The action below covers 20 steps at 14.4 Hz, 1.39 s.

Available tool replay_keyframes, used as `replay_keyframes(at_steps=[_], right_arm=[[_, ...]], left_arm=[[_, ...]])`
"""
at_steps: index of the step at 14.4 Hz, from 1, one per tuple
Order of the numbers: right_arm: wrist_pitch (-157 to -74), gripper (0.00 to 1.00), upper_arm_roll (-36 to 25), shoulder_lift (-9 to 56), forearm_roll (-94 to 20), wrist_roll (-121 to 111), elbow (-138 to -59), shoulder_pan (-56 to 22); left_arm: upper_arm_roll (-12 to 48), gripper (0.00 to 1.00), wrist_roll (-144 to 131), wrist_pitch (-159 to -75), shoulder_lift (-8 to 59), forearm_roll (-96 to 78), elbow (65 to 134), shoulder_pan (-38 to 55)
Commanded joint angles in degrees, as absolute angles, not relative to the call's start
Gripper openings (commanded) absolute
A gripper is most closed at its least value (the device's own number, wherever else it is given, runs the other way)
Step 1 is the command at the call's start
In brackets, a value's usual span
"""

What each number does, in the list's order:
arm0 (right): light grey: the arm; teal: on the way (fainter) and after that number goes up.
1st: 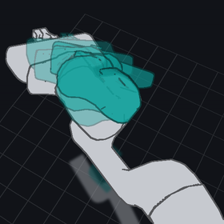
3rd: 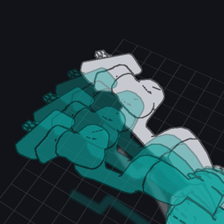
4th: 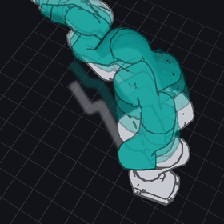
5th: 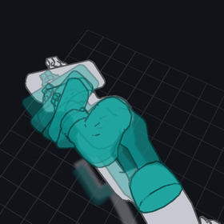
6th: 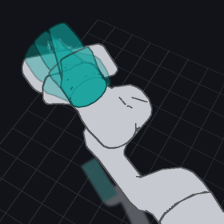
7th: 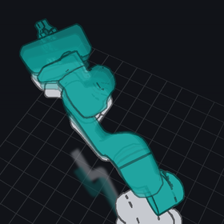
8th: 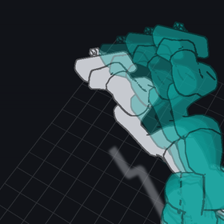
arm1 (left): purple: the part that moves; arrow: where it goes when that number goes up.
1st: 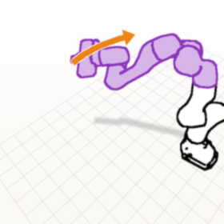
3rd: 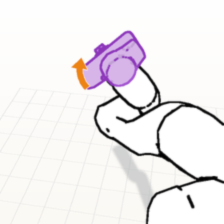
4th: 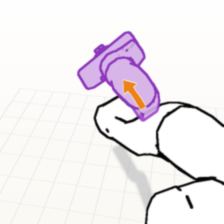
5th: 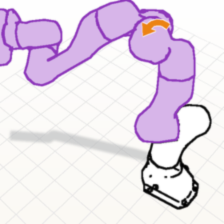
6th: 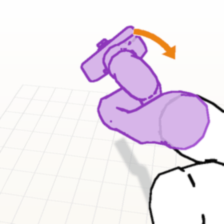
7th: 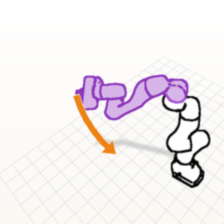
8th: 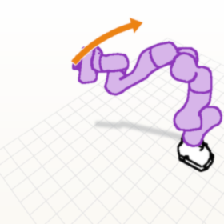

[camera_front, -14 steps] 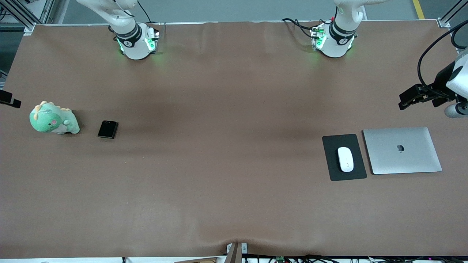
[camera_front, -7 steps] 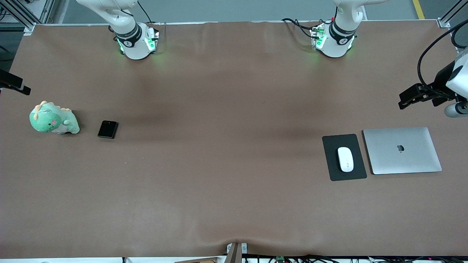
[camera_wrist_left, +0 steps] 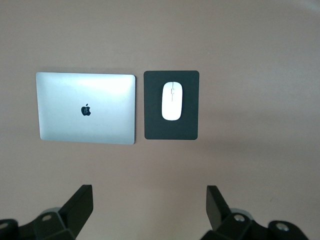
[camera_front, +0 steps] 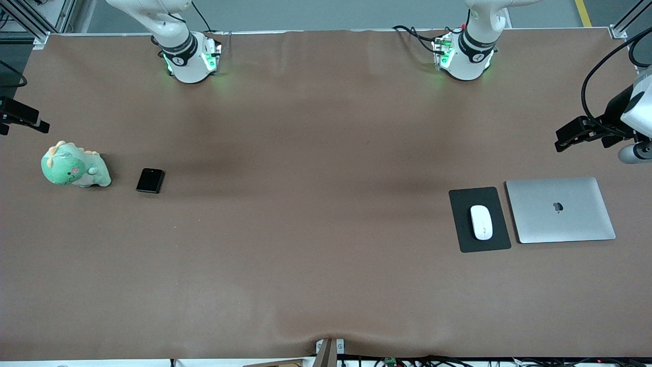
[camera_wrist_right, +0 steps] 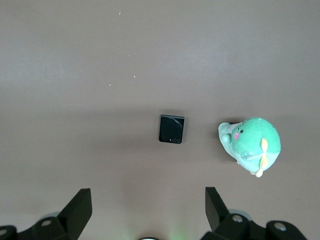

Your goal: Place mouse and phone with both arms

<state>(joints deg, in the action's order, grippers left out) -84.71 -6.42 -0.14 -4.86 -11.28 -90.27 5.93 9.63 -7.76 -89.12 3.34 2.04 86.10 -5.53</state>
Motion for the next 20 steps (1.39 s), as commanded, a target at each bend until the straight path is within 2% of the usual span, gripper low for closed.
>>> replay_keyframes(at_steps=[1, 20], right_arm=[[-84.8, 1.00, -6.5, -1.7, -4.1, -11.2, -92.4, 6.1], [-85.0, 1.00, -6.5, -1.6, -4.0, -11.3, -92.3, 6.2]], left_arm=[[9.7, 1.00, -6.5, -88.4, 2.8, 1.5, 86.0, -6.0], [10.5, 1.00, -6.4, -86.8, 2.2, 1.4, 86.0, -5.8]])
